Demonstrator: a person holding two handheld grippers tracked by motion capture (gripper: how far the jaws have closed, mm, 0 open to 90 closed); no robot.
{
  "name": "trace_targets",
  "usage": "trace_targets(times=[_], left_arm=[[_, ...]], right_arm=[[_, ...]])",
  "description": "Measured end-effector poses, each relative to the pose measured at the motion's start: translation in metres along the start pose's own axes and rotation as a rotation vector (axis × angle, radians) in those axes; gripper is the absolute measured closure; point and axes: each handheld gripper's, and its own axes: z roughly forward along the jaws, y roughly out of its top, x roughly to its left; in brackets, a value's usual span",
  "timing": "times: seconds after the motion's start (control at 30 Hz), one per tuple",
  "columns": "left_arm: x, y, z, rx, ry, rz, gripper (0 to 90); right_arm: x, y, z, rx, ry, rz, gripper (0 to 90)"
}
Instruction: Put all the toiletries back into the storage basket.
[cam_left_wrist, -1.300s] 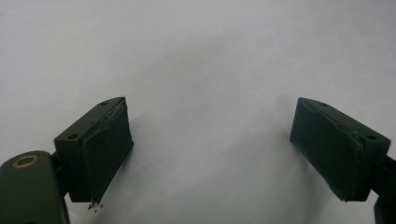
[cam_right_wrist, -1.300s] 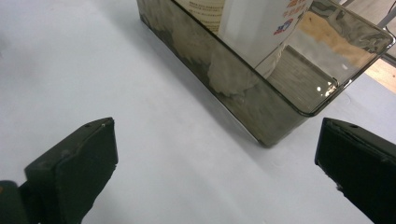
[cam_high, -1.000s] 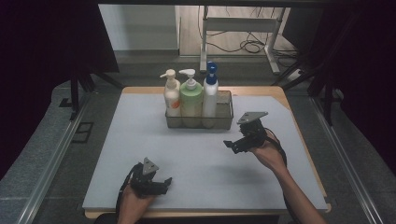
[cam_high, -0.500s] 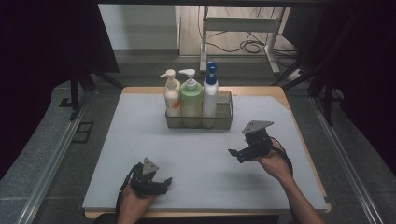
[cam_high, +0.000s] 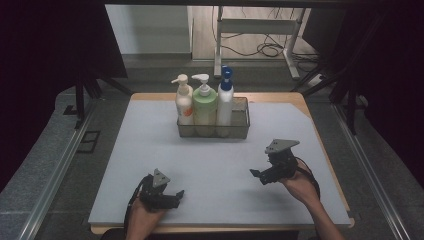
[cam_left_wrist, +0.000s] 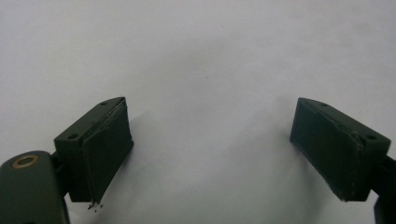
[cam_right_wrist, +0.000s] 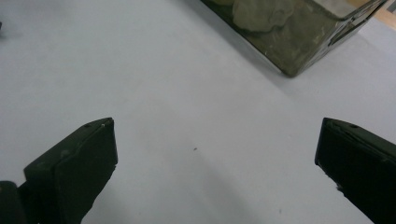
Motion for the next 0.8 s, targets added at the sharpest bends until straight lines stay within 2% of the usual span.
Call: trace_targets(times=[0.4,0.8], left_arm=[[0.0,0.0,0.0,0.0,0.0,0.0,11.9],[0.0,0.0,0.0,-0.001,0.001,-0.001,11.9]], right_arm=[[0.012,-0.025,0.006,0.021,0.011,-0.02,0.0],[0.017,-0.053,0.009,0.021,0.021,0.015,0.0]])
